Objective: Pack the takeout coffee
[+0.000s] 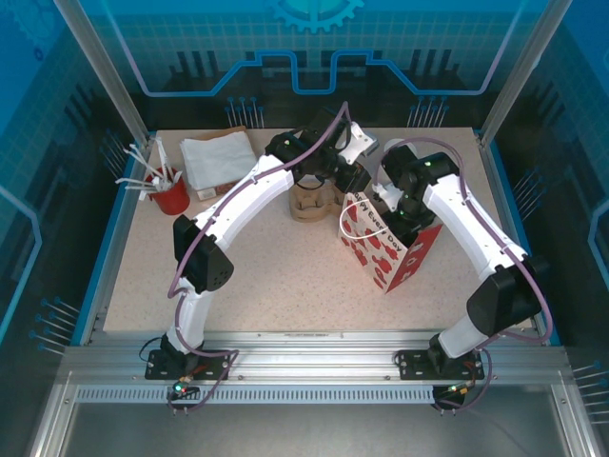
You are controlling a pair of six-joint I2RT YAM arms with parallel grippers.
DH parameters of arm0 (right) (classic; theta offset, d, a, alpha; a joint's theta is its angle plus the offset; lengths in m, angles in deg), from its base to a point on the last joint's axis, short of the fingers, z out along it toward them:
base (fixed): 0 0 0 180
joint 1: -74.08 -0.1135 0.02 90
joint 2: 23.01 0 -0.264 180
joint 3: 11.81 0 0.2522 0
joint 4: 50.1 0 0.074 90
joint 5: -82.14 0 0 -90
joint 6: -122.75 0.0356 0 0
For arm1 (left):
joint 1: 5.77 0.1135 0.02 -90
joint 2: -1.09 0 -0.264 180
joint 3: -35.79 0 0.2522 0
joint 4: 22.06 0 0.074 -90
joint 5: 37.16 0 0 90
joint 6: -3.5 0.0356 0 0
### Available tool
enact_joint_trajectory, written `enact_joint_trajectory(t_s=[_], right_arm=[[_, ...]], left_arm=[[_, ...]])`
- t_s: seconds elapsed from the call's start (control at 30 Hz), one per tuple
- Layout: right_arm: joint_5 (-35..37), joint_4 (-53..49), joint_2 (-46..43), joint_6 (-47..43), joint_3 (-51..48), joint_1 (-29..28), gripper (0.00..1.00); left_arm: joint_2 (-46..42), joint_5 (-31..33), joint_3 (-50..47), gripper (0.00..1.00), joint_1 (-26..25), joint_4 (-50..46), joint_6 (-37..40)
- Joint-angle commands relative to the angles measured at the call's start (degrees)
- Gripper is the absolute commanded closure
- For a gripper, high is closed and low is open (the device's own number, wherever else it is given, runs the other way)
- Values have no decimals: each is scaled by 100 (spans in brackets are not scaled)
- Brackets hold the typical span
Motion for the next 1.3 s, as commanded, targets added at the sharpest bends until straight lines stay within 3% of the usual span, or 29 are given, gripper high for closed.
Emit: enact_joint_trajectory(t_s=[0.0,1.27], right_arm=[[-124,-19,68,-81,-27,78,57],[6,91,111,-38,-347,135,57]], left_arm=[[19,-96,52,75,-23,-64,44],[10,-113,10,75,-18,-28,52]])
